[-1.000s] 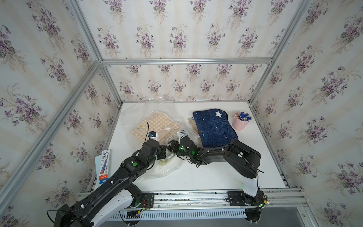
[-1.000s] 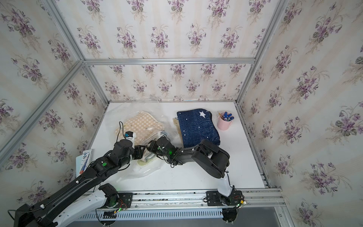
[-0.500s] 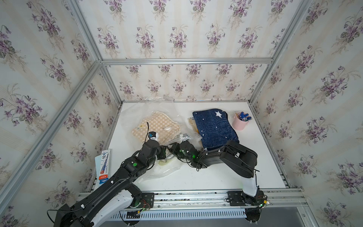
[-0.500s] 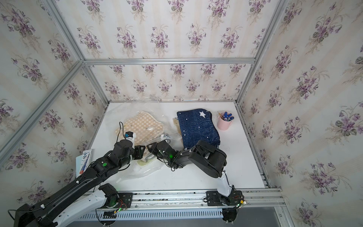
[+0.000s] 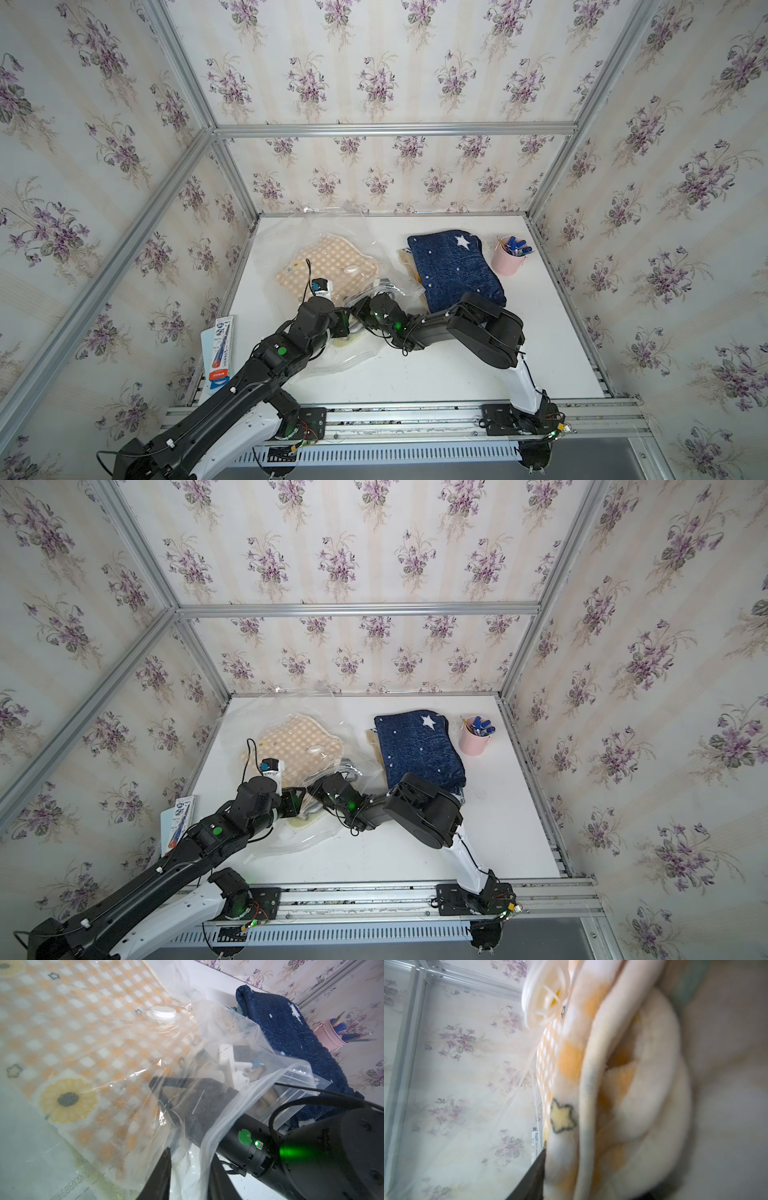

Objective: Take the blanket out of the vacuum bag
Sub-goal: Take out the blanket from the vacuum bag.

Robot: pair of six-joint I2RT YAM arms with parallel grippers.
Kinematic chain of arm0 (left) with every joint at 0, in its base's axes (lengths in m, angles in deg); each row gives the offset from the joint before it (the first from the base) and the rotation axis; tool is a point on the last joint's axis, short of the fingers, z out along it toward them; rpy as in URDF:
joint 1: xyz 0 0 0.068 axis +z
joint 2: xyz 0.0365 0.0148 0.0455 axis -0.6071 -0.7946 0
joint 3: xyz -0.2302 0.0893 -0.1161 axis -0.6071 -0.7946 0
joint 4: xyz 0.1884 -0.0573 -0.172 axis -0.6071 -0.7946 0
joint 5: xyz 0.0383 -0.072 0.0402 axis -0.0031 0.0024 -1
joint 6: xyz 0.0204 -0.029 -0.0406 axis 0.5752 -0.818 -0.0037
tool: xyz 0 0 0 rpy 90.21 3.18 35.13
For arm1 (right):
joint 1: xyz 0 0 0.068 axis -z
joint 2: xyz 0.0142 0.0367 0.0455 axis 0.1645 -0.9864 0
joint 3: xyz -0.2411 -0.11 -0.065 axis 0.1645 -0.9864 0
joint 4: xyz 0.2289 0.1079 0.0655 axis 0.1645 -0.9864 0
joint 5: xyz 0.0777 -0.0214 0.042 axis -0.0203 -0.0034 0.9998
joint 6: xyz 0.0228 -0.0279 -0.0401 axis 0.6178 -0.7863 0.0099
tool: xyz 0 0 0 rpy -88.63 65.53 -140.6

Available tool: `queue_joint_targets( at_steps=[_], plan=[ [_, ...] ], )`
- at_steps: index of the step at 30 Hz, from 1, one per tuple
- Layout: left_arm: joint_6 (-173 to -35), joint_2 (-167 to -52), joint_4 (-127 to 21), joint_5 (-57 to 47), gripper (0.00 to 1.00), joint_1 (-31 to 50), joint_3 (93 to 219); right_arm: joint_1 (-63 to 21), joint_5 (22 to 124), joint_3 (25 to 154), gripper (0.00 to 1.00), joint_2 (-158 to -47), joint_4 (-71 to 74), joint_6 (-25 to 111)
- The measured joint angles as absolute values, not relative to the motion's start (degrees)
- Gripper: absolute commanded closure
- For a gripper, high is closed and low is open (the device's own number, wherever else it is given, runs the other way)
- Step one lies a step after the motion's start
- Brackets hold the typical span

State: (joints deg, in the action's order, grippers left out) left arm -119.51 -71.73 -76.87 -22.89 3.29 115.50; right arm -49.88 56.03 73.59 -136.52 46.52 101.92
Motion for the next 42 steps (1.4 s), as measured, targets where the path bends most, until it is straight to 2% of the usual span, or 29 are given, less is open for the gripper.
queue_joint_targets(
  at_steps=[3,7,18,19,22,24,27,31,36,39,42],
  plan=[
    [-119.33,-71.75,-77.37,-22.91,0.70,3.32,116.24,-49.88,56.05,73.86,0.89,-136.08,46.48,101.42],
    [-118.76,-71.97,-78.37,-23.11,0.70,3.34,118.34,-49.90,56.55,74.38,0.98,-134.73,46.59,100.48],
    [-117.61,-72.06,-80.08,-23.98,0.70,3.38,121.77,-50.04,58.83,72.00,1.00,-130.68,47.75,100.28],
    [-117.61,-72.03,-80.10,-24.00,0.70,3.38,121.79,-50.04,58.83,71.91,0.99,-130.60,47.79,100.26],
    [-117.63,-71.88,-80.76,-24.22,0.70,3.38,122.12,-50.36,58.72,70.56,0.86,-129.59,47.85,100.24],
    [-117.63,-71.47,-81.08,-24.46,0.70,3.38,122.10,-50.56,58.74,69.99,0.73,-129.52,48.25,100.28],
    [-117.85,-70.96,-81.81,-24.60,0.70,3.38,121.88,-50.45,58.74,69.77,0.65,-130.03,48.27,100.15],
    [-118.07,-70.79,-82.00,-24.60,0.70,3.38,121.31,-49.53,58.72,72.04,0.56,-132.02,47.99,99.97],
    [-118.31,-71.07,-81.98,-24.60,0.70,3.38,120.98,-48.90,58.98,75.45,0.55,-135.60,47.79,100.11],
    [-118.33,-71.36,-81.98,-24.60,0.71,3.38,121.01,-48.68,59.42,77.35,0.66,-137.65,47.75,100.32],
    [-118.31,-71.64,-81.96,-24.60,0.72,3.38,121.16,-48.68,59.70,77.83,0.87,-138.11,47.70,100.48]
  ],
)
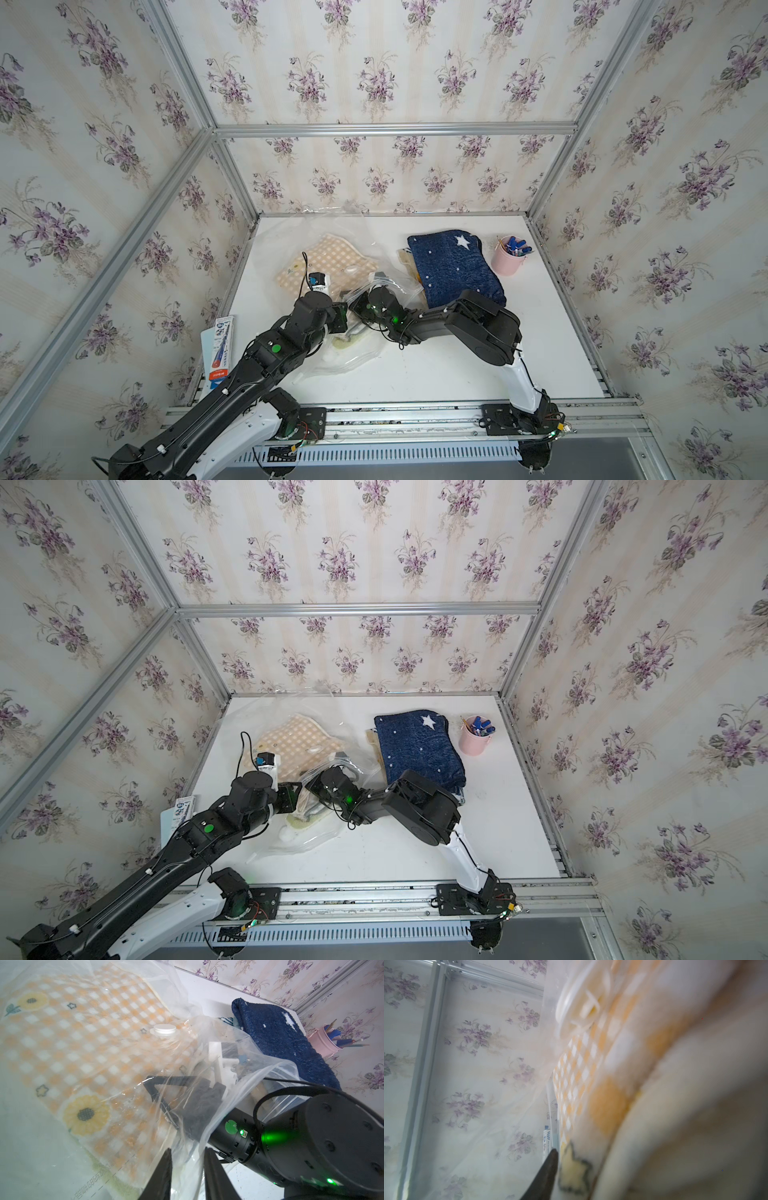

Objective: Take the blanket out of the vacuum bag
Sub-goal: Take out the blanket from the vacuum bag.

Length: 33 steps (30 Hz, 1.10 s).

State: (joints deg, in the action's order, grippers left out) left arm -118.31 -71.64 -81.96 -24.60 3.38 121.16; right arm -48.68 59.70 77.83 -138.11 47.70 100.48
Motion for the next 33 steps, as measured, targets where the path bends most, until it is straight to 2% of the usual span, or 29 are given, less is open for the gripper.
queue_joint_targets(
  at_steps=[1,3,12,25,33],
  plan=[
    [-118.31,-71.73,-81.98,-24.60,0.72,3.38,121.29,-48.68,59.85,77.86,0.94,-138.07,47.77,100.48],
    [-118.26,-71.82,-81.96,-24.60,0.73,3.38,121.42,-48.68,60.31,77.42,1.00,-137.74,47.83,100.46],
    [-118.26,-72.16,-81.89,-24.60,0.73,3.38,121.46,-48.81,63.66,70.14,1.00,-132.15,52.95,103.97],
    [-118.15,-72.12,-80.69,-25.45,0.74,3.40,121.38,-52.86,63.00,57.44,1.00,-118.73,57.62,105.48],
    [-117.82,-72.16,-80.14,-25.75,0.74,3.51,121.40,-54.01,60.77,48.76,1.00,-105.31,55.66,103.69]
  ],
)
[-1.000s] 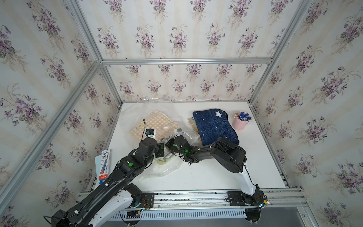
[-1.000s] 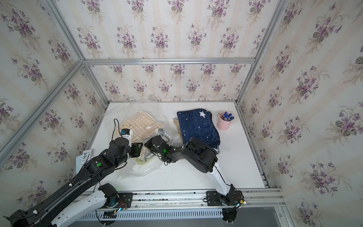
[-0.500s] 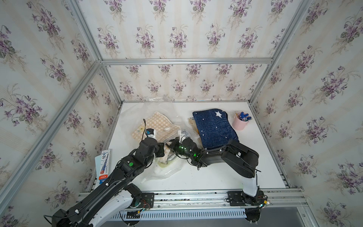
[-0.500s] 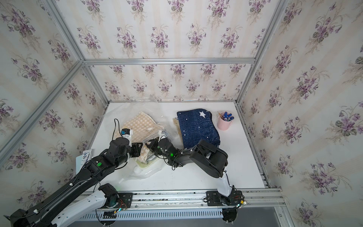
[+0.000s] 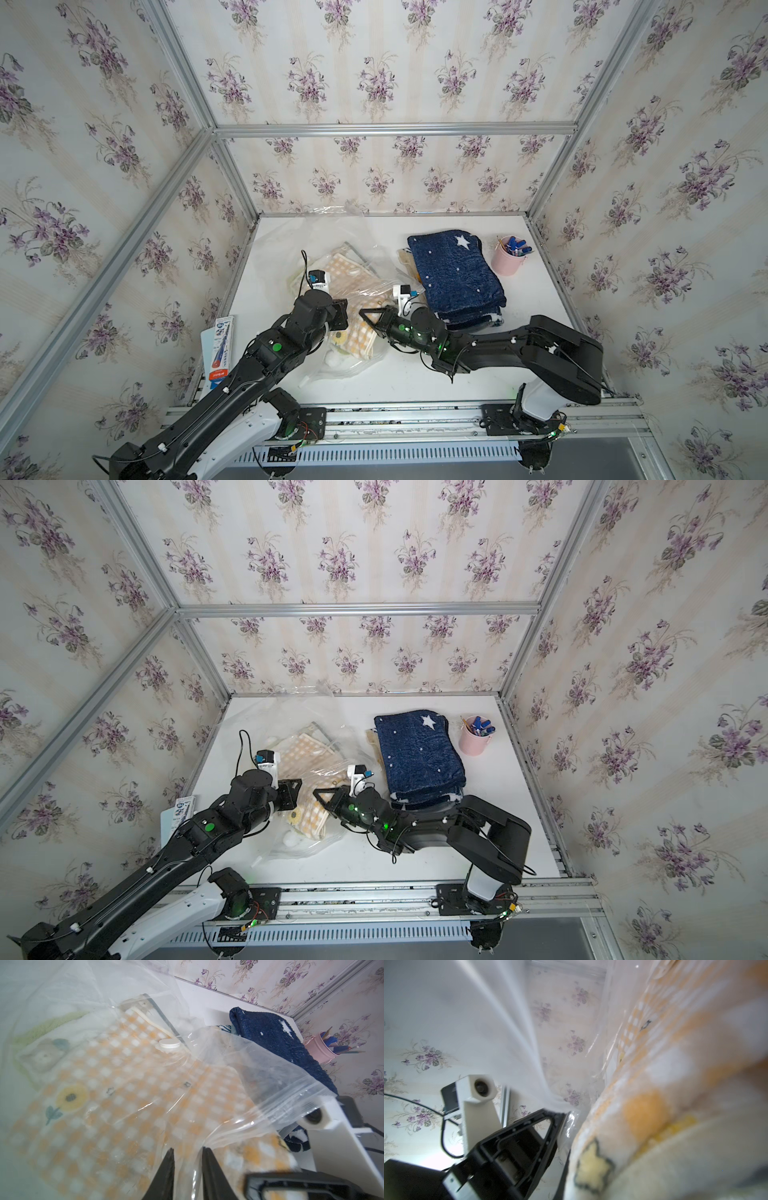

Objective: Take the blanket out of the vacuum bag
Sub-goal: Take out the blanket from the vacuum bag.

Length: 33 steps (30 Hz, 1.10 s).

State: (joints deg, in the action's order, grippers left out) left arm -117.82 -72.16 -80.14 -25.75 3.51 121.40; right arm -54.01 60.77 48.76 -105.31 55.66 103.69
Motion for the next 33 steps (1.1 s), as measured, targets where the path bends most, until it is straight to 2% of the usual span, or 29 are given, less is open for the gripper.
queue_joint_targets(
  at_steps=[8,14,27,33],
  plan=[
    [-118.44,-74.24,-78.96,-25.84,0.75,3.56,120.96,-54.71,58.96,48.20,1.00,-92.76,45.95,99.73],
    [-120.03,-74.07,-78.18,-26.15,0.75,3.56,120.35,-54.65,57.60,53.09,1.00,-87.19,37.67,95.62],
    [-123.42,-69.52,-79.55,-28.35,0.74,3.62,118.58,-50.28,58.83,76.37,1.00,-86.01,24.66,84.32],
    [-123.66,-69.37,-79.88,-29.25,0.75,3.62,118.16,-44.11,62.28,85.16,1.00,-86.99,20.71,81.33]
  ],
)
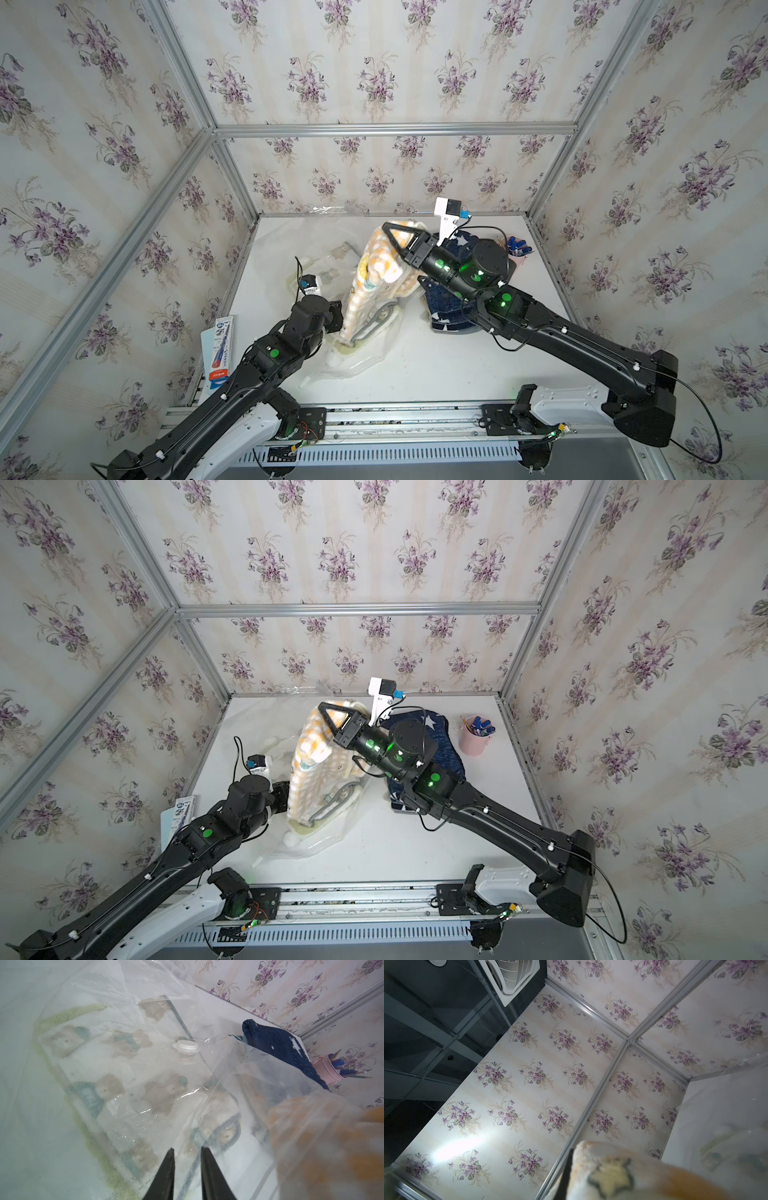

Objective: Take the blanket out of the vacuum bag
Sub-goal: Take out the blanket from the vacuum bag, then place the blanket at the center of the board.

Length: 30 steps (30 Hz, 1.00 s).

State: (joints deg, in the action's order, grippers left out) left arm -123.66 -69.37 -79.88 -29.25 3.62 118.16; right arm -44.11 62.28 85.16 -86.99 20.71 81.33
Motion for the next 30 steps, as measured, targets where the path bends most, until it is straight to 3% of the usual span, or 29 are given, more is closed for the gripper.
queue_joint_targets(
  at_steps=[14,24,30],
  plan=[
    [-124.40,-69.63,-79.47,-30.41,0.74,3.62,114.80,-15.44,81.27,91.93,1.00,-87.86,14.41,83.04],
    [-124.32,-69.65,-79.05,-32.51,0.74,4.37,112.55,-3.68,92.24,84.08,1.00,-84.61,13.08,83.78],
    [-123.84,-69.43,-79.05,-32.44,0.74,5.22,112.85,-1.19,95.89,85.16,1.00,-89.11,10.98,83.01]
  ],
)
